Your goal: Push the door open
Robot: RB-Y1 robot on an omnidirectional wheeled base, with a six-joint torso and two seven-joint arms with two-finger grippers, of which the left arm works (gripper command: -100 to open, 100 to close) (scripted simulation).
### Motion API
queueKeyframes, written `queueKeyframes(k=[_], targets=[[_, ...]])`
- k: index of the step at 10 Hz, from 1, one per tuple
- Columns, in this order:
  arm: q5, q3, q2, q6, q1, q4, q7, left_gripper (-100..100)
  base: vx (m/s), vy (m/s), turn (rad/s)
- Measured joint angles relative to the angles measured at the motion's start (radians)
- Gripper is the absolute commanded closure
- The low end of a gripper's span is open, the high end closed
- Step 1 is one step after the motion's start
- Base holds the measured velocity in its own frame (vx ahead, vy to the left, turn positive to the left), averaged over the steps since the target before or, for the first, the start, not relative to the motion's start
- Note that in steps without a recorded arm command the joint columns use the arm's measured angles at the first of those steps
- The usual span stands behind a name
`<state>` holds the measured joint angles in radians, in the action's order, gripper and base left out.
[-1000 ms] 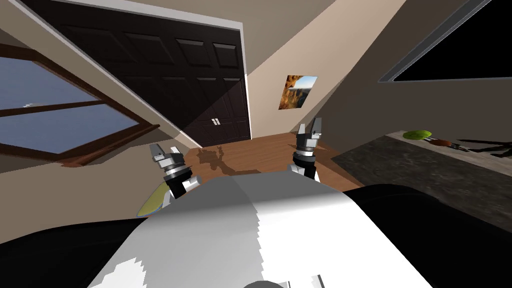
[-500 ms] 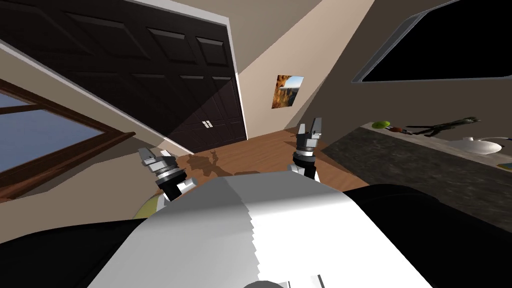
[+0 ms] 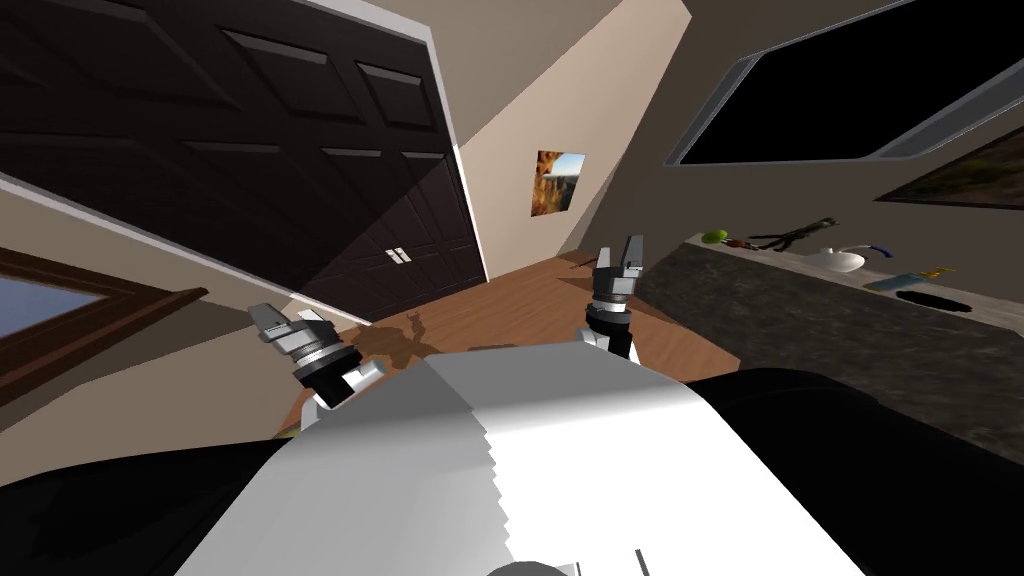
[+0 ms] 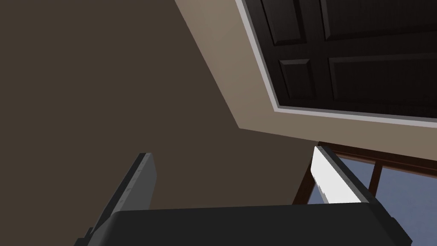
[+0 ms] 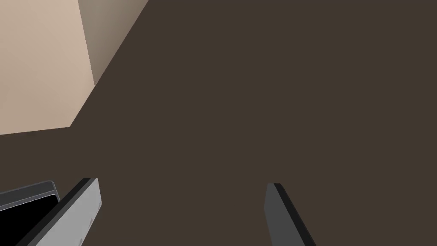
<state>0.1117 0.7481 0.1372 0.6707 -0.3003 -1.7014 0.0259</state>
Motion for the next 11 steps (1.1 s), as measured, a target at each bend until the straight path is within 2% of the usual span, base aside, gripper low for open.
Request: queueKeyframes(k=[1,3,4,7,11], targets=[[-0.001,0.02,-0.004,0.004,0.005,0.013,-0.005,-100,0.017,0.129,-0.209],[0.0,0.058,0.001,0.001,0.018,0.037,-0.009,-100,0.025,0.132,-0.275],[-0.001,0.077,-0.003,0.004,0.023,0.05,-0.013,-100,0.001,0.158,-0.257],[-0.004,0.13,0.002,0.011,0.052,0.101,-0.025,-100,-0.001,0.139,-0.205],[-0.003,0.206,0.003,0.019,0.072,0.156,-0.032,-100,0.005,0.155,-0.249]])
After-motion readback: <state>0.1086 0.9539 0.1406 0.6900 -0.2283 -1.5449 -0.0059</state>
